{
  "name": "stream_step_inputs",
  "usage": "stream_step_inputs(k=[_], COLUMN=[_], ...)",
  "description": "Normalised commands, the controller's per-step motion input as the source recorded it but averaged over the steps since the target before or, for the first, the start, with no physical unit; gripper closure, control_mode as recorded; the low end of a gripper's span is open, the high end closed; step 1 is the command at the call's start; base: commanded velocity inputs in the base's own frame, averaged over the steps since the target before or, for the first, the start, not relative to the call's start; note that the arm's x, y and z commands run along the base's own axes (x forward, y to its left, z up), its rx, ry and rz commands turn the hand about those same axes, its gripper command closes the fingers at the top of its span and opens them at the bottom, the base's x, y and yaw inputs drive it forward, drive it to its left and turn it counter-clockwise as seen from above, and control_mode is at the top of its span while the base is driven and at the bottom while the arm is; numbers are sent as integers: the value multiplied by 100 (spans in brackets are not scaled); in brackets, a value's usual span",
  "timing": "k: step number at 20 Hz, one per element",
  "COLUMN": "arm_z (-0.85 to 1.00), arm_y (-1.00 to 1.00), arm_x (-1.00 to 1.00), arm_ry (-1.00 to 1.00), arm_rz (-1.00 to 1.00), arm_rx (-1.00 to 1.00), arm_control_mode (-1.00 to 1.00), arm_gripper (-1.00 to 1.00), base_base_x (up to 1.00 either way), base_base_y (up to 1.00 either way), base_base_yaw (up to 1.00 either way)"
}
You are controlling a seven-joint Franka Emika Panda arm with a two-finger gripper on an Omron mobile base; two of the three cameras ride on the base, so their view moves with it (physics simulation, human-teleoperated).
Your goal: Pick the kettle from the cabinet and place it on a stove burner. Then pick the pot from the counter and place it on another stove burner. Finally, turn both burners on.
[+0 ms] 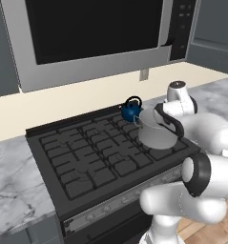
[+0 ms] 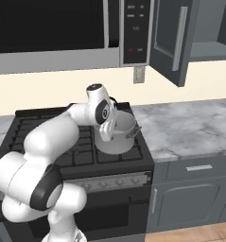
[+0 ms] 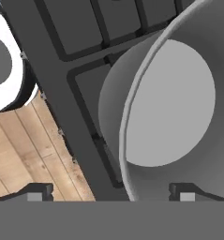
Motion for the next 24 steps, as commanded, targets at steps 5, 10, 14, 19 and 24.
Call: stream_step_inputs(k=[5, 10, 14, 19, 24], arm_z=[9, 9, 10, 4, 3], arm_y=[-1, -3, -12, -17, -11], arm_x=[-39, -48, -48, -51, -56], arm_ry=[-6, -9, -12, -16, -16], arm_rz=[0, -1, -1, 0, 0], arm_rx=[0, 2, 4, 5, 5], arm_control_mode=[-100, -100, -100, -100, -100], arm_gripper=[-100, -100, -100, -100, -100], base_base_x=[0, 0, 0, 0, 0], base_base_y=[0, 0, 0, 0, 0], base_base_yaw=[0, 0, 0, 0, 0])
